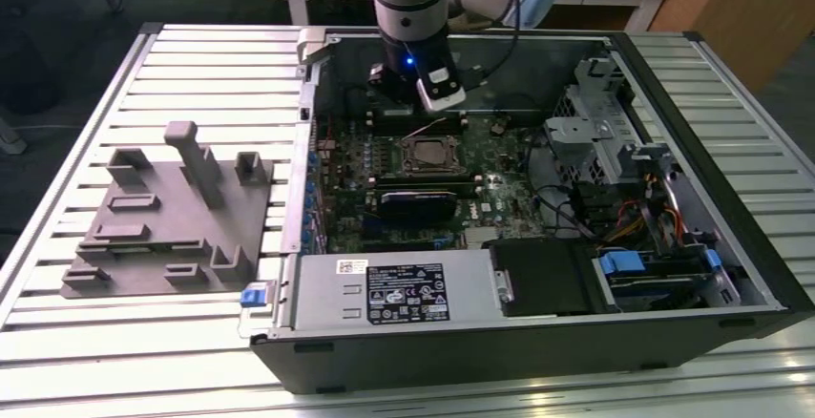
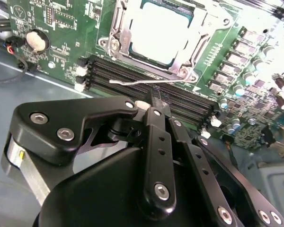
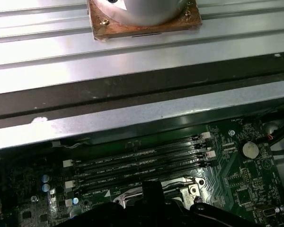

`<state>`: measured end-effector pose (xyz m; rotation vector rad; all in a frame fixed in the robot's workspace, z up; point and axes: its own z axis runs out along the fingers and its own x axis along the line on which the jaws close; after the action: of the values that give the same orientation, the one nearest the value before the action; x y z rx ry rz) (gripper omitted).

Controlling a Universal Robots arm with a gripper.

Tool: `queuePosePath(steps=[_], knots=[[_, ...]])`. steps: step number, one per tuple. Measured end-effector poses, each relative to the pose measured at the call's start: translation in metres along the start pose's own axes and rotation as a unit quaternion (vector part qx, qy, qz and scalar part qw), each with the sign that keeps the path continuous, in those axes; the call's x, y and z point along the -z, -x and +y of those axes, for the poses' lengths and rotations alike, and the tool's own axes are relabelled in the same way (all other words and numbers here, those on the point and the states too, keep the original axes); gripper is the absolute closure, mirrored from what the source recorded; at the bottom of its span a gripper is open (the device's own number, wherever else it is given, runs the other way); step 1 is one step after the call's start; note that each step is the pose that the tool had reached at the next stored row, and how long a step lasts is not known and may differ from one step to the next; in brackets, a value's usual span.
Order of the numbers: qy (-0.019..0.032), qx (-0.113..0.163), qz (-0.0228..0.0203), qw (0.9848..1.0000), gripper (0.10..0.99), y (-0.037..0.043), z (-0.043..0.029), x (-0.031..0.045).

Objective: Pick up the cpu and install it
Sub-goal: 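Install the first cpu locking lever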

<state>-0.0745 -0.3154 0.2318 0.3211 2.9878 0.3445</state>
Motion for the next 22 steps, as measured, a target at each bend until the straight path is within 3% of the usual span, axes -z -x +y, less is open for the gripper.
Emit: queuePosePath(steps=[9,22], knots=[[-0.0012,-0.015,-0.0046,0.9999,0.98,0.0015,-0.0008,-0.0052],[-0.0025,-0.026,-0.0075,0.9996,0.98,0.01,0.0027,-0.0135]])
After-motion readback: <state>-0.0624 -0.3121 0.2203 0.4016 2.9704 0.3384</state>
